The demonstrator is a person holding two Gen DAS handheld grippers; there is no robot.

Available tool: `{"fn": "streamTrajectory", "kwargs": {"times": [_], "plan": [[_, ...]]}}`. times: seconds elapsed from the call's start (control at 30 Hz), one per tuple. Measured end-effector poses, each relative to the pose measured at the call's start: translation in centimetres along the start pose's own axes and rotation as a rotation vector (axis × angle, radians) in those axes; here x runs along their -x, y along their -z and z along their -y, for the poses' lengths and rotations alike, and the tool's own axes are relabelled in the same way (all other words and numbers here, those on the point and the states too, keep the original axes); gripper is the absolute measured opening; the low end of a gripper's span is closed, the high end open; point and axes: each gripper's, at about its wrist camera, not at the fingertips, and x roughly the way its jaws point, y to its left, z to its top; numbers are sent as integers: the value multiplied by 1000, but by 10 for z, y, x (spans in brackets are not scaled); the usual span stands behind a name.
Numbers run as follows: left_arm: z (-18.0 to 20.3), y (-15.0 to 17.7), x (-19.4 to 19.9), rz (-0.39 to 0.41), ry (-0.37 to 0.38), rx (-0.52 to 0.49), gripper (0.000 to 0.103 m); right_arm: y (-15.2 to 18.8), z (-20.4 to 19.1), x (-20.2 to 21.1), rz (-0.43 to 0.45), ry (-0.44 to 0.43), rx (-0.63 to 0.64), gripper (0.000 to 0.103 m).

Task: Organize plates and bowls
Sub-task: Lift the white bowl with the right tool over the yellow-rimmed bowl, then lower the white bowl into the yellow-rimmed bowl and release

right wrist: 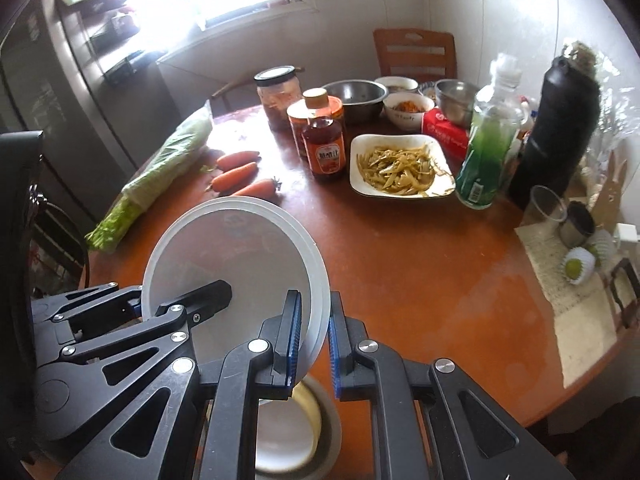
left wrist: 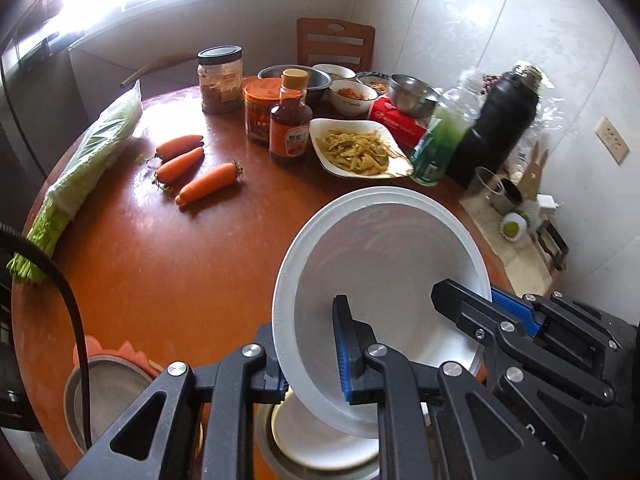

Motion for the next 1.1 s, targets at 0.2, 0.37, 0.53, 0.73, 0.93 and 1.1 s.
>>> {"fn": "streamTrajectory", "kwargs": {"times": [0.2,0.37,0.53,0.73,0.93,1.1], "plan": [[1,37,10,-8,-6,-5,20,33,-10,17,-1,-12,12,14],[-5,67,1,-43,-1,9,22,64,-16,12,-33,-23,22,15],[-9,85,-14,-64,-4,11,22,83,-16,-3,-73,-21,15,15],[-13,97,-34,-106,17,17,22,99,-12,-23,-123,-9,6,15],[-17,104,-49,-105,20,29,22,107,-11,-38,-158,-1,4,16],[-19,105,-48,-67,18,19,23,106,-14,-38,-148,6,14,17]]}}
